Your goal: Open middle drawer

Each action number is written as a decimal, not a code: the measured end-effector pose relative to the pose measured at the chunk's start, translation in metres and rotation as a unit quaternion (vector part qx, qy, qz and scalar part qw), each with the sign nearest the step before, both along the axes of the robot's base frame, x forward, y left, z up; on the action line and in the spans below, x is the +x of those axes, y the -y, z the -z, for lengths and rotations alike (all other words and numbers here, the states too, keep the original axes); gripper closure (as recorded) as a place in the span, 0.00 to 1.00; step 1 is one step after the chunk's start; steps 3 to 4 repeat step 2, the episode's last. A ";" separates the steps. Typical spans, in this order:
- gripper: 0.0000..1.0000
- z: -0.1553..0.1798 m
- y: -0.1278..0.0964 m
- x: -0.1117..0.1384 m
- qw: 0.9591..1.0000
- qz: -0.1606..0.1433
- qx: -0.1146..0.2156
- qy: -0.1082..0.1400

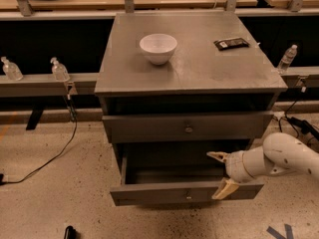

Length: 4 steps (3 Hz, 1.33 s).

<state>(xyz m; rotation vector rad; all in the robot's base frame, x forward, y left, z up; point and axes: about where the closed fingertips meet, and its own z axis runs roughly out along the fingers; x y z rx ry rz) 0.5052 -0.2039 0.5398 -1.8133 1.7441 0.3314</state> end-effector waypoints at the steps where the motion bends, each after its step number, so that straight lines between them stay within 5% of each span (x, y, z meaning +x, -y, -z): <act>1: 0.15 -0.020 0.005 0.023 1.000 0.009 0.025 0.016; 2: 0.00 -0.017 0.002 0.020 1.000 0.007 0.024 0.013; 4: 0.00 -0.017 0.002 0.020 1.000 0.007 0.024 0.013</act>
Offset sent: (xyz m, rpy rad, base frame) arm 0.0166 -0.0034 0.0153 0.0408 -0.0232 -0.0130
